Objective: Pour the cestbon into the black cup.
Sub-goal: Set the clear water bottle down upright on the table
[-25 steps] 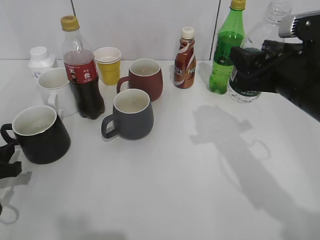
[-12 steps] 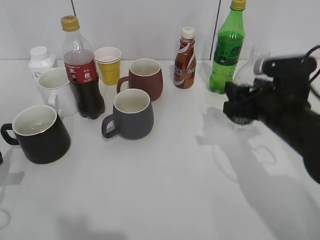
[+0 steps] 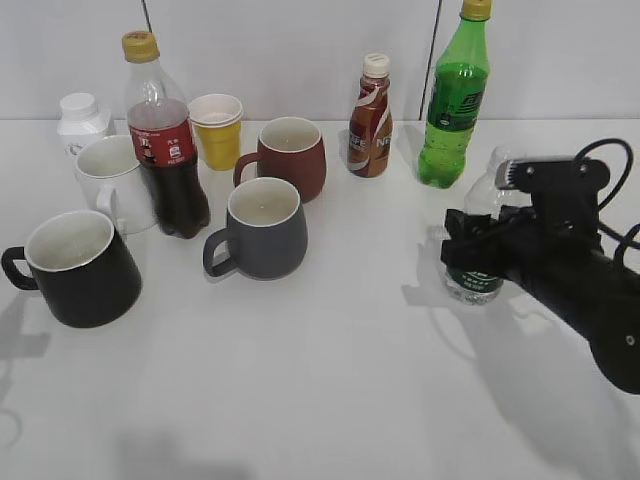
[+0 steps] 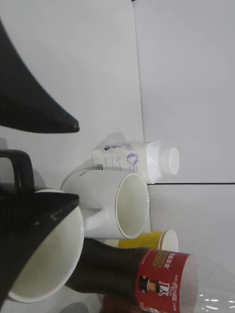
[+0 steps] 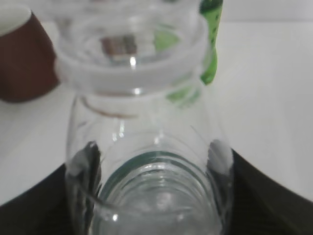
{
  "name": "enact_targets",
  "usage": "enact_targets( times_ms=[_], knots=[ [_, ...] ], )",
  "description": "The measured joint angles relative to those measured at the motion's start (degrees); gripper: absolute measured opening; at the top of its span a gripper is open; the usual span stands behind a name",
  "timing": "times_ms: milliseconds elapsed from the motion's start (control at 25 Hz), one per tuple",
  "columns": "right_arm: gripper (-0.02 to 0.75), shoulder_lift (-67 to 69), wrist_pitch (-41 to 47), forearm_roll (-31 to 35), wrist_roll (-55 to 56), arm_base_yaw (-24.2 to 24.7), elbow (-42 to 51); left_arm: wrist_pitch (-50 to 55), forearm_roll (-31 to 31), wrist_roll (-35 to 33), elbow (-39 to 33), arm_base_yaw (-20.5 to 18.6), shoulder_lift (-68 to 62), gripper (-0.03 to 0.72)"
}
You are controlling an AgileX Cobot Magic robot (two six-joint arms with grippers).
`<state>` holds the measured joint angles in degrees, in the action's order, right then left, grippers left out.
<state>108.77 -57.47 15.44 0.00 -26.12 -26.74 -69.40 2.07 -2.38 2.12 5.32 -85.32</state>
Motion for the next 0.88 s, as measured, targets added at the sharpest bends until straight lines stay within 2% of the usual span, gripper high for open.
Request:
enact_targets(
  times_ms=[280,440,560,880],
  knots=[
    [0.506,0.55,-0.91,-0.24,0.0,0.0,0.0,0.04,-0.19,0.0,0.0,0.0,0.06,0.32],
    [0.584,0.55,-0.91,-0.24,0.0,0.0,0.0,0.04,-0.19,0.0,0.0,0.0,0.06,0.32],
    [0.607,0.22,-1.21,-0.24,-0.91,0.0,0.0,0.04,-0.23,1.97,0.0,0.0,0.06,0.32],
    [0.613,-10.53,-0.32,0.68,-7.22,0.0,0.0,0.12,-0.36,4.31,0.0,0.0,1.67,0.322]
  ],
)
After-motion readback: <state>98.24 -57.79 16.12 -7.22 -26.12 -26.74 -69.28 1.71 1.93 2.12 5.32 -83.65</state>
